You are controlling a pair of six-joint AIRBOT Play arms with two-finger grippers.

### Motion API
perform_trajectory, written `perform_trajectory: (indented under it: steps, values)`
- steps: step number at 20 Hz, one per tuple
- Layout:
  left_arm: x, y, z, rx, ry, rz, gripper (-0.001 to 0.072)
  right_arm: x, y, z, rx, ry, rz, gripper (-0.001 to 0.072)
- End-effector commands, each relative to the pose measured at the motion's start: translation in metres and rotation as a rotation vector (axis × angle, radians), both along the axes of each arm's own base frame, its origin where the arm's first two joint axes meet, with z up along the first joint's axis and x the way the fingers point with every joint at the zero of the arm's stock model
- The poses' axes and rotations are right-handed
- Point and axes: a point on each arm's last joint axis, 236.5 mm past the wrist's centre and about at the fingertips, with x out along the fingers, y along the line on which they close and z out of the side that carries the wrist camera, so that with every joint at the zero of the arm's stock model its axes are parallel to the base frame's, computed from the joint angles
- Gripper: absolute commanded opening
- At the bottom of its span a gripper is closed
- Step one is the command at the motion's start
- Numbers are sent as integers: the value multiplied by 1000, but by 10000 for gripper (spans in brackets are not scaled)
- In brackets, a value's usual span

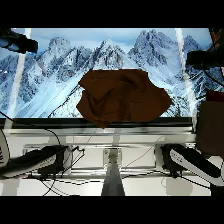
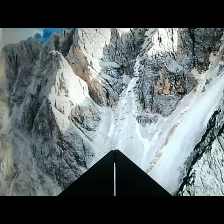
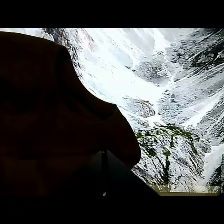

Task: Fold the clothes and pants, and hang the long-sleeved shirts on hangers.

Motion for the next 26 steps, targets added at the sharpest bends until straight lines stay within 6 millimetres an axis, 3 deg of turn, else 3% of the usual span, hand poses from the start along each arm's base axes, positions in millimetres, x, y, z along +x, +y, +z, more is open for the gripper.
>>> perform_trajectory:
  steps: [1, 14, 18, 20, 23, 26]
  values:
    - [0, 0, 0, 0, -1, 0, 15, 0, 0, 0, 1, 1, 1, 14]
    - [0, 0, 0, 0, -1, 0, 15, 3, 0, 2, 0, -16, 1, 14]
    - [0, 0, 0, 0, -1, -1, 15, 35, -3, 22, -17, -175, 1, 14]
    - [1, 0, -1, 0, 2, 0, 15, 40, -19, 23, -120, -186, 59, 14]
    - [1, -1, -1, -1, 3, -1, 15, 30, -74, -13, -216, -37, 31, 12]
    - [0, -26, -6, -107, 13, -39, 15, -11, -106, -93, -55, 243, -80, 12]
